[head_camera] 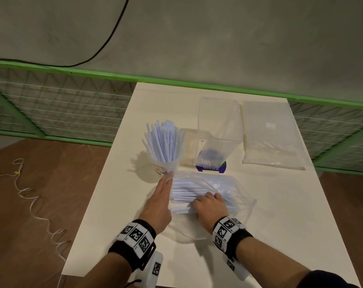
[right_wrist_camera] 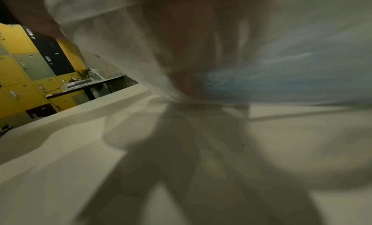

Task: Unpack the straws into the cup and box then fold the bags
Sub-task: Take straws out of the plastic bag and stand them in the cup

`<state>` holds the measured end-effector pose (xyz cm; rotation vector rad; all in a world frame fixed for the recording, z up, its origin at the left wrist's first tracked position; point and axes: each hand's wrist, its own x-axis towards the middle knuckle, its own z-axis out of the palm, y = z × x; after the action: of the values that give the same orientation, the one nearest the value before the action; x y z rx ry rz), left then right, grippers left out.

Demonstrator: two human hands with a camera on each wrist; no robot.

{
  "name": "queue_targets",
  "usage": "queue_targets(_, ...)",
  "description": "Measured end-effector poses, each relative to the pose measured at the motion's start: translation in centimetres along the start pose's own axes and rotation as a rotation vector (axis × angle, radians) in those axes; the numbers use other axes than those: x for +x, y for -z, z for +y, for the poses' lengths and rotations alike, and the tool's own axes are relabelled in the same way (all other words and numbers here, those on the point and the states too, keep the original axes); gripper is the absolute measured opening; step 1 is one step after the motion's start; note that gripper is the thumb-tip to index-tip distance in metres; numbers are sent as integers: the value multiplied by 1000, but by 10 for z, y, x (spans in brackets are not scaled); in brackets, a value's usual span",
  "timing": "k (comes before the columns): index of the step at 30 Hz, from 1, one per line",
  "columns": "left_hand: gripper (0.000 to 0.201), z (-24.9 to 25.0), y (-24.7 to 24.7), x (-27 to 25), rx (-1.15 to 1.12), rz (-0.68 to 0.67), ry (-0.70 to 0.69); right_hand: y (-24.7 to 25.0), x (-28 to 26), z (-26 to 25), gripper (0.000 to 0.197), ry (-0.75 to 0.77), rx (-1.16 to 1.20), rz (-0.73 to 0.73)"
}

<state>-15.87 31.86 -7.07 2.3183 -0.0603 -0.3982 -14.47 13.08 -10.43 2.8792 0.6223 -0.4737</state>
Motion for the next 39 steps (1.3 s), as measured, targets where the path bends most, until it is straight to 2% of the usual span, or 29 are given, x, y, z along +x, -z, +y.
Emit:
queue_targets(9,108,3,2,-1,-6,-15,11,8,2,-3,31,0,49,-28)
queue_targets(13,108,3,4,0,-10,-15,17,7,-2,7,42,43,142,-33)
queue_targets(16,108,3,3,1,0,-22,10,5,-4,11,42,72,167,-67)
queue_targets(19,107,5,3,0,-7,-21,11,4,-3,9,39,78,129,-81)
queue_targets(26,109,5,6,-1,-6,-13,8,0,-3,5,40,25,153,6)
queue_targets(39,106,7,6,-2,0,-21,-4,7,2,-7,30,-5,8,-77)
